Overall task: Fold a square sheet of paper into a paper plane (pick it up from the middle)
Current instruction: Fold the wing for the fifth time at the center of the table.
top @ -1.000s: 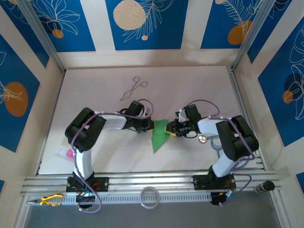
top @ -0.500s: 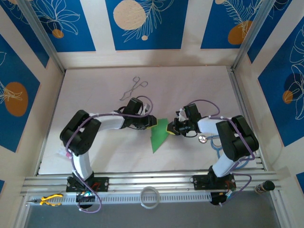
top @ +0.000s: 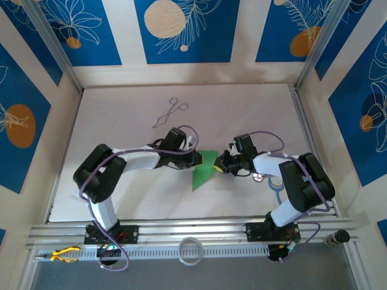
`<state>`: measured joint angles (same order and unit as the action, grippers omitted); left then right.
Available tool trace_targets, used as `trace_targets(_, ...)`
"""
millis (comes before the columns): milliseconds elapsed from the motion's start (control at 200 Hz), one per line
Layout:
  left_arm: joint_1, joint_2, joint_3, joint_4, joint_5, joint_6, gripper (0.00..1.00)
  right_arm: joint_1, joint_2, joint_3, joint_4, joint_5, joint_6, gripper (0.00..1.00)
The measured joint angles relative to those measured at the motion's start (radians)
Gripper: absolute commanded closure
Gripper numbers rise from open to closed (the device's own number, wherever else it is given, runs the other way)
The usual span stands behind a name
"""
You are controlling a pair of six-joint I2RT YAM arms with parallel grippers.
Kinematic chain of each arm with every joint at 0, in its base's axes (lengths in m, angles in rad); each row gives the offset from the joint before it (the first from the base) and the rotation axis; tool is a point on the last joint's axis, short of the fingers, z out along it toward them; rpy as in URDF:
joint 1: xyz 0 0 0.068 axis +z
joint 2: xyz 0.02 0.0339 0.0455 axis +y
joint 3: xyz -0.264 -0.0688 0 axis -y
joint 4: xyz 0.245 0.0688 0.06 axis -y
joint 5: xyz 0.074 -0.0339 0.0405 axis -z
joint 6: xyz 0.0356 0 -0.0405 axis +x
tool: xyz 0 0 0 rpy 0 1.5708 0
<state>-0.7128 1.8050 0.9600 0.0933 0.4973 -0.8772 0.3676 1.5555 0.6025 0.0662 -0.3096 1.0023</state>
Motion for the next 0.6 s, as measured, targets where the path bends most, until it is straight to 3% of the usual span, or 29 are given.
trace_targets(375,-0.017,0.073,0.0,-0.055,-0.039,-0.011,0.94,0.0,-0.003,-0.026,0.025,-0.005,0.021,0.88)
trace_targets(600,-0.017,0.076,-0.012,-0.023,-0.036,-0.012,0.95,0.0,-0.003,-0.026,0.047,-0.028,0.003,0.81)
